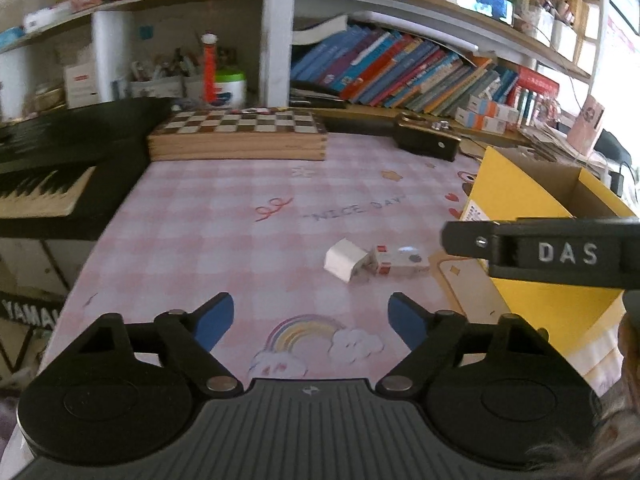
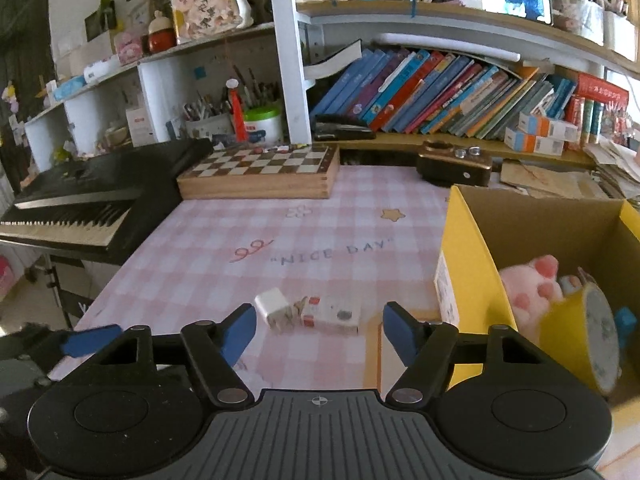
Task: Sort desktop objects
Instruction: 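Move both open tools toward the white charger and small white box, then grasp the white charger with the left tool while the right tool grasps the white staple box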
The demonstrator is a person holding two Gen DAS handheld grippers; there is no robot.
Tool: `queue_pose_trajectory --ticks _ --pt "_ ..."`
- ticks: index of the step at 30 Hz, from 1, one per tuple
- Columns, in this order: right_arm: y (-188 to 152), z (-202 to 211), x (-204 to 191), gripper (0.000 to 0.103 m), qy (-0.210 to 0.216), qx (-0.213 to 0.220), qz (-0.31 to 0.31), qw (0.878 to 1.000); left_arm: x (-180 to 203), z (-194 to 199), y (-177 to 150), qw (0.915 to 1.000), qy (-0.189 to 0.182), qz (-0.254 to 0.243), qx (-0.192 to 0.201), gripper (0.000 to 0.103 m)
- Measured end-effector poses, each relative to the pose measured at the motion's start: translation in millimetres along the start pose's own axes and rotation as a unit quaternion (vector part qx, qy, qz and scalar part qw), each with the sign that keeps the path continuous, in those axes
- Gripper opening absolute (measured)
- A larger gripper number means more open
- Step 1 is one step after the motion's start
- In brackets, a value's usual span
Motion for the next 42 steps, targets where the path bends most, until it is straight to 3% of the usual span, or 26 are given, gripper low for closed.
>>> queue_pose_trajectory --ticks 15,22,24,28,32,38,42 --pt "6 -42 20 0.07 -0.008 -0.041 -0.009 0.999 29 -98 16 0.9965 -0.044 -0.054 -0.047 0.06" --pt "6 -56 21 0.07 0.0 -0.063 -0.005 0.998 32 -115 13 0.9925 -0.057 -0.091 -0.059 0.054" --pt "5 -60 21 0.07 0.001 -0.067 -0.004 0.998 31 -118 13 0.9914 -0.061 -0.099 -0.059 0.045" --pt "5 -70 19 0.07 0.001 -0.078 -0.002 0.997 29 -114 12 0.9904 -0.061 -0.111 -0.055 0.044" --pt "3 -82 12 0.07 0.005 -0.095 0.004 0.995 13 -99 13 0.9936 -0.048 -0.09 -0.048 0.044" --pt "-3 -104 -2 0.07 0.002 -0.115 0.01 0.993 -20 -70 17 0.999 -0.023 -0.02 -0.034 0.044" --pt "-6 -114 -6 0.065 -0.011 -0.117 0.013 0.993 -34 -54 17 0.9995 -0.01 0.016 -0.024 0.044"
Point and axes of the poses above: each gripper's, at about its wrist camera, not at the fingertips, and z roughly against the way its jaws point, x to its right, y to its top, the point moved 4 cm from there along -z, roughly the way its jaws point, and after that the axes turned 8 degrees about z, right-handed, at the moved point
